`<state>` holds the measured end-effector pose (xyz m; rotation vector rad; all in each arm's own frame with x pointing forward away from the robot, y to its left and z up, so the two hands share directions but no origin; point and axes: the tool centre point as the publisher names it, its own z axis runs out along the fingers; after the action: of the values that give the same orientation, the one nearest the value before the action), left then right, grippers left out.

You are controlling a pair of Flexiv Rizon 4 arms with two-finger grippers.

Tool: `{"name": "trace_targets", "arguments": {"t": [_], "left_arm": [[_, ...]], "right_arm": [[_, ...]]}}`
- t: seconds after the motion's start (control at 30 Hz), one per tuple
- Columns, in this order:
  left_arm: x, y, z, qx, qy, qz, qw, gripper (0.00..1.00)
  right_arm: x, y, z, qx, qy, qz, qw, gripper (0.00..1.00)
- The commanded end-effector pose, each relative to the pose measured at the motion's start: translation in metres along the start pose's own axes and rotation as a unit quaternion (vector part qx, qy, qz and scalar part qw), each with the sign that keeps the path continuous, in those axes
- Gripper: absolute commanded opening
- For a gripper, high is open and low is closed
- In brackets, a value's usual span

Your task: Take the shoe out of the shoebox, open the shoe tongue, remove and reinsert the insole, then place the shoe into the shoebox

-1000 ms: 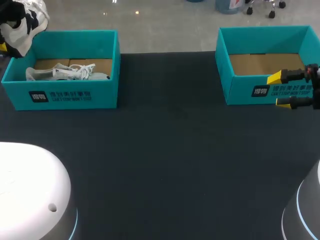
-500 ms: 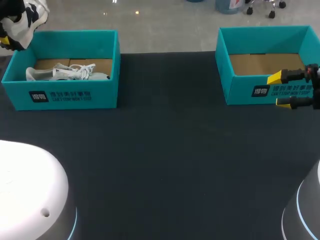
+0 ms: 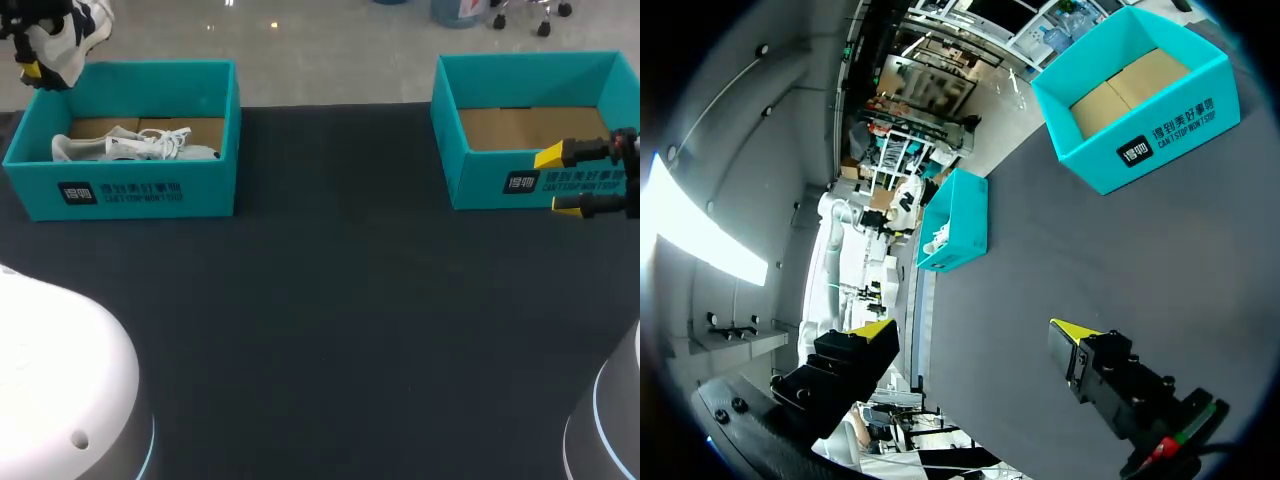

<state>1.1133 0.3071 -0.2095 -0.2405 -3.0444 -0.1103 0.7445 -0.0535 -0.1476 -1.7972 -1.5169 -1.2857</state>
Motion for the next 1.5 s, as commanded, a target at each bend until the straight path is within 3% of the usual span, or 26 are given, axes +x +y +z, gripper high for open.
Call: {"name": "trace_targets", "arguments": {"t": [0.03, 0.4, 0.43, 0.47, 0.53, 0.57, 0.6, 0.67, 0.7, 0.77, 0.97, 1.03, 1.5], "left_arm": [[-0.004, 0.002, -0.003, 0.000, 0.012, 0.001, 1.000, 0.00], [-0.004, 0.002, -0.003, 0.000, 0.012, 0.001, 1.000, 0.00], [-0.002, 0.006, -0.007, 0.022, -0.019, 0.029, 0.999, 0.00], [-0.004, 0.008, -0.011, -0.004, -0.004, 0.106, 0.994, 0.00], [-0.007, 0.014, -0.014, -0.013, -0.015, 0.183, 0.983, 0.00], [-0.009, 0.015, -0.015, -0.031, 0.010, 0.281, 0.959, 0.00], [-0.010, 0.019, -0.016, -0.039, -0.011, 0.302, 0.952, 0.00], [-0.013, 0.026, -0.018, -0.065, 0.014, 0.425, 0.903, 0.00], [-0.015, 0.030, -0.020, -0.083, 0.020, 0.442, 0.893, 0.00], [-0.016, 0.036, -0.023, -0.099, 0.037, 0.550, 0.829, 0.00], [-0.021, 0.045, -0.026, -0.182, 0.017, 0.705, 0.685, 0.00], [-0.028, 0.041, -0.024, -0.207, 0.029, 0.709, 0.673, 0.00], [-0.028, 0.041, -0.024, -0.207, 0.029, 0.709, 0.673, 0.00]], "right_arm": [[0.000, -0.001, 0.000, 0.000, -0.002, 0.001, 1.000, 1.00], [0.000, -0.001, 0.000, 0.000, -0.002, 0.001, 1.000, 1.00], [0.000, -0.001, 0.000, 0.000, -0.002, 0.001, 1.000, 1.00], [0.000, -0.001, 0.000, 0.000, -0.002, 0.001, 1.000, 1.00], [0.000, -0.001, 0.000, 0.000, -0.002, 0.001, 1.000, 1.00], [0.000, -0.001, 0.000, 0.000, -0.002, 0.001, 1.000, 1.00], [0.000, -0.001, 0.000, 0.000, -0.002, 0.001, 1.000, 1.00], [0.000, -0.001, 0.000, 0.000, -0.002, 0.001, 1.000, 1.00], [0.000, -0.001, 0.000, 0.000, -0.002, 0.001, 1.000, 1.00], [0.000, -0.001, 0.000, 0.000, -0.002, 0.001, 1.000, 1.00], [0.000, -0.001, 0.000, 0.000, -0.002, 0.001, 1.000, 1.00], [0.000, -0.001, 0.000, 0.000, -0.002, 0.001, 1.000, 1.00], [0.000, -0.001, 0.000, 0.000, -0.002, 0.001, 1.000, 1.00]]}}
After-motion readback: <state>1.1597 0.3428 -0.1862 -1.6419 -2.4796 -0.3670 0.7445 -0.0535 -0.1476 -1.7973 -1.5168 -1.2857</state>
